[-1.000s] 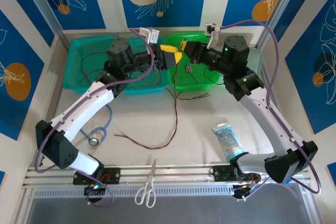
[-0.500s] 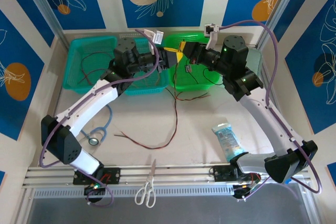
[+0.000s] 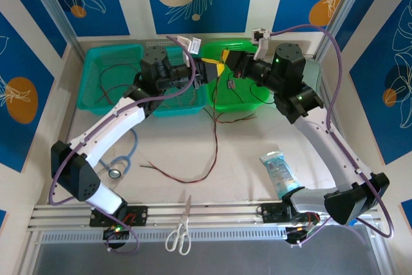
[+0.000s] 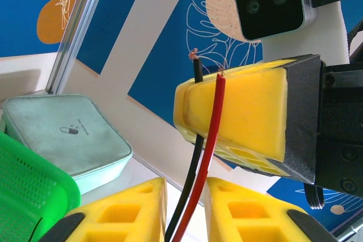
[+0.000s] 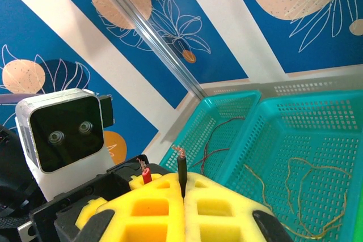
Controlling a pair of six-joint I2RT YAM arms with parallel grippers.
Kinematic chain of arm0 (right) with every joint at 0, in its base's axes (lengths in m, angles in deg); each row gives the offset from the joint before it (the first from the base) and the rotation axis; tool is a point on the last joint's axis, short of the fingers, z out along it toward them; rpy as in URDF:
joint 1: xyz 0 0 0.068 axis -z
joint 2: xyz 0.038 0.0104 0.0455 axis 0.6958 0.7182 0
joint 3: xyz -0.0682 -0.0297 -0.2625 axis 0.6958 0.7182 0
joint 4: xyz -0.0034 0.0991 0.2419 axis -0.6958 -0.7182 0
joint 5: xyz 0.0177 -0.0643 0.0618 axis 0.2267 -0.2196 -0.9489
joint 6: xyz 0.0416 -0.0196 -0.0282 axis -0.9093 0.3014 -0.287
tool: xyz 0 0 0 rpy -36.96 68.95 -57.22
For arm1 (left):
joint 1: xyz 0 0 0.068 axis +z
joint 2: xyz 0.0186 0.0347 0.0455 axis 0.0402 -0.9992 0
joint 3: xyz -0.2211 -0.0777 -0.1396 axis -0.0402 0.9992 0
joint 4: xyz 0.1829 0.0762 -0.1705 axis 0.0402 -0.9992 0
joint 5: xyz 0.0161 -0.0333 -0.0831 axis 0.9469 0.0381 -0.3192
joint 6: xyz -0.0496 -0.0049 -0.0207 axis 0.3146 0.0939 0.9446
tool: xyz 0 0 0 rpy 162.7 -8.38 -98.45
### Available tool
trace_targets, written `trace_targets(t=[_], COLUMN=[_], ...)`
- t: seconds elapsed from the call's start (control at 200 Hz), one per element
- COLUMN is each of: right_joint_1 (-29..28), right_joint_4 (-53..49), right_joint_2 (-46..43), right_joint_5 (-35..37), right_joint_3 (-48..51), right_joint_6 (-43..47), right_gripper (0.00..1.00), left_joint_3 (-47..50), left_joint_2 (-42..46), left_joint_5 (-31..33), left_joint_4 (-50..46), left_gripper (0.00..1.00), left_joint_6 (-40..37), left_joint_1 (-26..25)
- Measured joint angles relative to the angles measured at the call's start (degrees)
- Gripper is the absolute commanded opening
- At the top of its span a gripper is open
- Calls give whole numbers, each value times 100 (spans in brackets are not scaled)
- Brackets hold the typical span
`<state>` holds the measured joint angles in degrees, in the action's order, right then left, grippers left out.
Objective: Untangle the cables
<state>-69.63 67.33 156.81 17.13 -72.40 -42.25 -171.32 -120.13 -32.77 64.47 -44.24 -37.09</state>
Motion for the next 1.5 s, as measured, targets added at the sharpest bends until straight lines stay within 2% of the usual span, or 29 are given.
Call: trace_targets(t=[0.4, 0.615, 0.84, 1.311, 1.436, 1.496], right_joint_1=[33, 33, 42, 44, 44, 44], right_joint_4=[0, 0, 0, -2, 0, 0], right_joint_2=[0, 0, 0, 0, 0, 0], right_joint_5=[-4, -4, -4, -7, -11, -20], right_joint_3=[0, 0, 0, 4, 4, 4], right_joint_6=[0, 0, 0, 2, 0, 2], right_gripper=[0, 0, 0, 0, 0, 0], left_joint_3=[0, -2, -2, -2, -4, -7], left_joint_2=[0, 0, 0, 0, 0, 0], left_joint_5=[13, 28, 46, 46, 52, 57], left_joint_4=[72, 83, 116, 203, 201, 201], left_gripper=[25, 19, 22, 19, 3, 0], left_joint_6=[122, 164, 170, 271, 304, 304], left_joint_1=[0, 0, 0, 0, 0, 0])
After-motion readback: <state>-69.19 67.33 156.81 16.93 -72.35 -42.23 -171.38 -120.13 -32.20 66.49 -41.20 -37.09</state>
